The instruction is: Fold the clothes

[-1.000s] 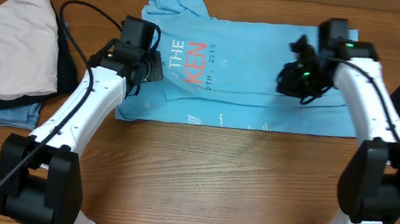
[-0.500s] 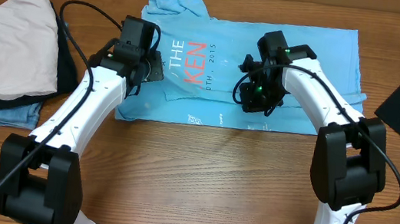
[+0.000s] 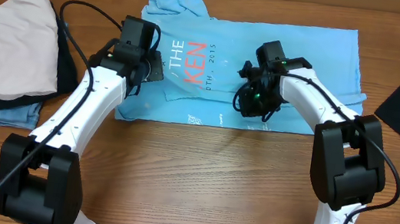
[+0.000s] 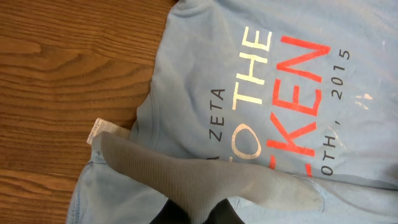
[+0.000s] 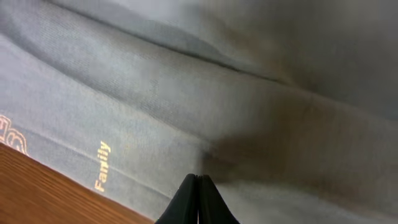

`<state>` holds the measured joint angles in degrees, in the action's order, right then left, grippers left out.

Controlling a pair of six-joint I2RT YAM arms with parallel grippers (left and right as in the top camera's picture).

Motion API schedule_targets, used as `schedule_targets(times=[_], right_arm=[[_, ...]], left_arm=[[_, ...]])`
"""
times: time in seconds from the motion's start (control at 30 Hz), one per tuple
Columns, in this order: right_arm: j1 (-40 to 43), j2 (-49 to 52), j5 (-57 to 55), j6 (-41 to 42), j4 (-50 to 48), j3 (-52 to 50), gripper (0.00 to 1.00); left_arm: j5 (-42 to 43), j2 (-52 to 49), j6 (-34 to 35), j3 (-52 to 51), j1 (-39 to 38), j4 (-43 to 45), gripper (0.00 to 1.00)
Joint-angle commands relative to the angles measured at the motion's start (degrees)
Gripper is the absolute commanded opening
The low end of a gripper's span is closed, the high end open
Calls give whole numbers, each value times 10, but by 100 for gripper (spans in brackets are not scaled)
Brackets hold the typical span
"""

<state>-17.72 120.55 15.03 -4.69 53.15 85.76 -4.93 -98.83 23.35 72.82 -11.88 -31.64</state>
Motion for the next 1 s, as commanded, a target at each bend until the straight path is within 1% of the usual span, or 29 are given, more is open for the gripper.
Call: schedule_targets(times=[0.0,0.5,0.6,0.8,0.97], right_arm=[[0,0,0,2,-12,-3,4],[0,1,0,2,-8,-3,4],[0,1,0,13,-9,-3,4],[1,1,-15,19,-41,-38,4],[1,1,-15,29,-54,-38,4]], left_arm=[[5,-8,-11,13,2,2,7],[5,-8,-11,13,2,4,6],[5,-8,-11,13,2,4,6],[5,-8,-11,13,2,2,7],[5,-8,-11,13,2,2,7]])
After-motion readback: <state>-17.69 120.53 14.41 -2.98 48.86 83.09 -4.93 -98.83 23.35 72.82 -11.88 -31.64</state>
